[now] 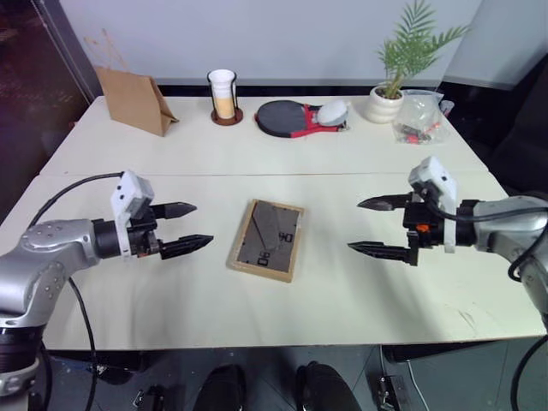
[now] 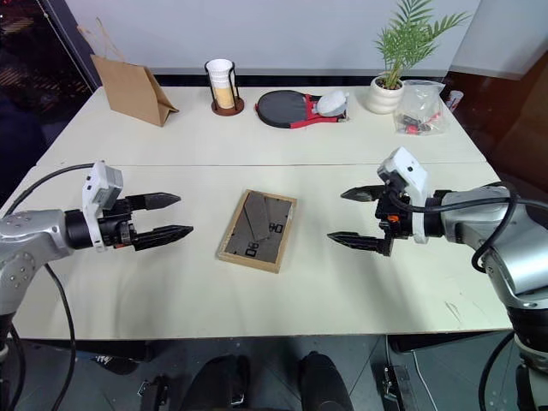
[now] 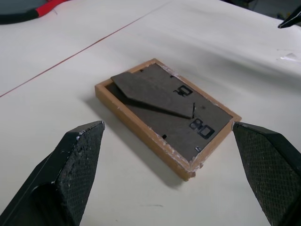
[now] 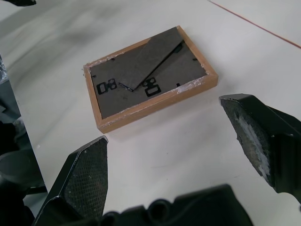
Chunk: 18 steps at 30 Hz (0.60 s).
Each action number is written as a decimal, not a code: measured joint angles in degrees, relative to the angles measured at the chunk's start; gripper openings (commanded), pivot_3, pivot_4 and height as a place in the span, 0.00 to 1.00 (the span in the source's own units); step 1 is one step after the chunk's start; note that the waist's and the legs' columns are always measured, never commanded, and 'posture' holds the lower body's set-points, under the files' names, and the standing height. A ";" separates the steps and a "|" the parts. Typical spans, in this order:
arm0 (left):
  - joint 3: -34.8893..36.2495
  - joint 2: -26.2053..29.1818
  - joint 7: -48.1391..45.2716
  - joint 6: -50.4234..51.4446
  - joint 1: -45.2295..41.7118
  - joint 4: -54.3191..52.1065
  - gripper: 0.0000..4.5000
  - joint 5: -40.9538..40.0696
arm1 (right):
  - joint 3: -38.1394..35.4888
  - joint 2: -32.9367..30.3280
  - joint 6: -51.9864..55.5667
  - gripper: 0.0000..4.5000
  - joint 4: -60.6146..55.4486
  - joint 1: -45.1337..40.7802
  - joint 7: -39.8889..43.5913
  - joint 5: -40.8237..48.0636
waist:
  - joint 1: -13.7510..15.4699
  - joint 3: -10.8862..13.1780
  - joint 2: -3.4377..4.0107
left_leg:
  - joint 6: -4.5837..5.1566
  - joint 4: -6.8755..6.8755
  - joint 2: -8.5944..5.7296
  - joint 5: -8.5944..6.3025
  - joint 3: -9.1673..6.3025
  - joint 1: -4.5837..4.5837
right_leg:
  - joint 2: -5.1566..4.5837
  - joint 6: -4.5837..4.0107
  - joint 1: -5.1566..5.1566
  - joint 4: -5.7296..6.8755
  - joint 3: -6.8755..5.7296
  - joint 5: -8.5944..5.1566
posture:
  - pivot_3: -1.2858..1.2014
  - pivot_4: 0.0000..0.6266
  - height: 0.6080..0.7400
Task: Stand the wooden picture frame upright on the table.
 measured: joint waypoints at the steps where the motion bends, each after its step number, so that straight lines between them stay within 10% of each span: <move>1: -0.23 -0.02 -0.25 -0.19 -0.12 0.26 1.00 0.30 | 0.43 0.09 -0.14 0.99 0.00 0.00 -0.07 -0.13 | 0.00 0.00 0.00 | 0.00 0.00 0.01 0.00 0.00 0.00 | 0.00 0.00 0.00 0.00 0.00 0.00 | 0.52 0.24 1.00; 18: -0.44 -3.00 0.77 -2.48 -1.13 1.96 1.00 2.95 | 3.09 3.08 -3.67 0.99 3.23 -2.01 -4.26 -5.07 | 0.04 0.00 -0.01 | 0.00 0.02 0.01 0.00 0.00 0.00 | -0.01 0.01 0.00 0.02 0.00 0.00 | 0.52 0.24 1.00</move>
